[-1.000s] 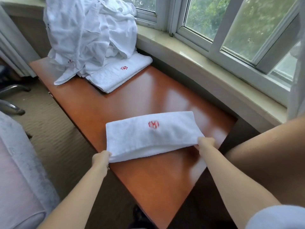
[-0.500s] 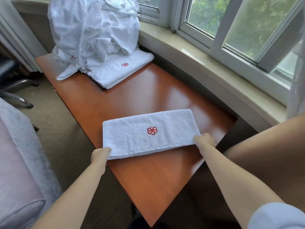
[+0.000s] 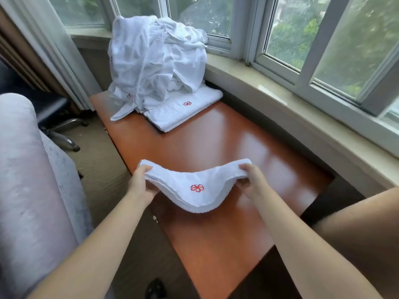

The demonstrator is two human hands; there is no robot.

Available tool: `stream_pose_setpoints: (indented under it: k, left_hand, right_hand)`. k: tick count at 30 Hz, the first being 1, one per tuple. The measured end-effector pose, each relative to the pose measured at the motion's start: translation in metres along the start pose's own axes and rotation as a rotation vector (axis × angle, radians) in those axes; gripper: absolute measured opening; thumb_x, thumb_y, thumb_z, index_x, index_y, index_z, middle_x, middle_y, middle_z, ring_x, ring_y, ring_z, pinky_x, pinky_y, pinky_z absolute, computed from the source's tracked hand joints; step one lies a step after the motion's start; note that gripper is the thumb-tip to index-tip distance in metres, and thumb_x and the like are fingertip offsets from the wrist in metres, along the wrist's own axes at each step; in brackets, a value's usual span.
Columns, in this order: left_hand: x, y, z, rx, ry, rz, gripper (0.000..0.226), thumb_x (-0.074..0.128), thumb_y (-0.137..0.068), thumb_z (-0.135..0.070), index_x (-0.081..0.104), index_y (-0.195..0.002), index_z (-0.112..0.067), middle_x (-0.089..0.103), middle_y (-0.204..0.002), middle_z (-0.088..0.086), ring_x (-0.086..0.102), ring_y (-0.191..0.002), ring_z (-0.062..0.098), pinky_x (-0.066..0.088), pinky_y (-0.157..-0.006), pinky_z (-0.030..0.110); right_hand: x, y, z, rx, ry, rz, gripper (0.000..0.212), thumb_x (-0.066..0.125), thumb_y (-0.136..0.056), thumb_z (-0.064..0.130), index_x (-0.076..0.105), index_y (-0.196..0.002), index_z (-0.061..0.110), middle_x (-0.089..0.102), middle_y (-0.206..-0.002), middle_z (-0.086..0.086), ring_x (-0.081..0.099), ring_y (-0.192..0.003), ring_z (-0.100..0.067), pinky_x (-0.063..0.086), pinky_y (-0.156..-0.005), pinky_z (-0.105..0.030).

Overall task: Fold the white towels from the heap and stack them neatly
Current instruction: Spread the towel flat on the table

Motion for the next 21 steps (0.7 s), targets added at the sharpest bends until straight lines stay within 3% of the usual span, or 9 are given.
stream_pose_setpoints:
  k: [3, 6, 12, 18, 20, 21]
  left_hand:
    - [0.005, -0.011, -0.039, 0.034, -0.008, 0.068, 0.021, 0.047, -0.086, -0.014, 0.058, -0.101, -0.006, 0.063, -0.103, 0.016, 0.062, -0.091, 0.03, 0.05, -0.085, 0.041]
    - [0.005, -0.031, -0.078, 0.049, -0.026, 0.124, 0.024, 0.047, -0.084, -0.012, 0.059, -0.105, -0.007, 0.066, -0.095, 0.012, 0.064, -0.083, 0.025, 0.051, -0.072, 0.034]
    - [0.009, -0.082, -0.161, 0.058, -0.143, 0.254, 0.021, 0.053, -0.083, -0.012, 0.056, -0.103, -0.015, 0.06, -0.09, 0.007, 0.057, -0.08, 0.022, 0.043, -0.067, 0.031]
    - [0.029, -0.123, -0.215, 0.029, -0.231, 0.426, 0.008, 0.059, -0.086, -0.011, 0.057, -0.082, -0.018, 0.056, -0.069, -0.002, 0.049, -0.057, 0.012, 0.036, -0.04, 0.015]
    - [0.041, -0.132, -0.227, 0.029, -0.241, 0.474, 0.007, 0.059, -0.088, -0.011, 0.062, -0.087, -0.017, 0.062, -0.077, -0.001, 0.058, -0.064, 0.014, 0.045, -0.049, 0.019]
    - [0.049, -0.136, -0.233, 0.026, -0.232, 0.506, 0.009, 0.058, -0.09, -0.011, 0.064, -0.096, -0.013, 0.065, -0.086, 0.003, 0.062, -0.074, 0.018, 0.051, -0.06, 0.024]
  right_hand:
    - [0.051, 0.009, 0.0, -0.006, -0.062, 0.075, 0.037, 0.052, -0.085, -0.004, 0.053, -0.122, 0.003, 0.063, -0.093, -0.015, 0.063, -0.075, -0.024, 0.055, -0.063, -0.032]
    - [0.101, 0.016, -0.001, -0.035, -0.107, 0.118, 0.035, 0.049, -0.086, -0.006, 0.052, -0.119, 0.003, 0.063, -0.093, -0.015, 0.063, -0.076, -0.023, 0.057, -0.057, -0.027]
    - [0.199, 0.028, -0.014, -0.079, -0.115, 0.087, 0.013, 0.05, -0.089, -0.002, 0.057, -0.092, 0.009, 0.064, -0.078, -0.008, 0.066, -0.058, -0.014, 0.054, -0.048, -0.02]
    - [0.266, 0.032, -0.019, -0.197, -0.171, -0.05, 0.012, 0.051, -0.09, 0.001, 0.053, -0.097, 0.011, 0.061, -0.084, -0.008, 0.061, -0.07, -0.017, 0.054, -0.047, -0.02]
    - [0.279, 0.032, -0.02, -0.2, -0.174, -0.102, 0.008, 0.052, -0.091, 0.004, 0.05, -0.089, 0.011, 0.06, -0.083, -0.009, 0.06, -0.069, -0.017, 0.055, -0.049, -0.021]
    - [0.285, 0.03, -0.019, -0.198, -0.183, -0.123, 0.008, 0.053, -0.092, 0.005, 0.05, -0.087, 0.011, 0.059, -0.083, -0.009, 0.06, -0.068, -0.018, 0.054, -0.049, -0.021]
Point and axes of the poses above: each hand's wrist, its own y-axis away from the middle knuckle, its own x-axis out of the palm, z = x × y, the point moved 9 cm from there along -y, towards the middle knuckle
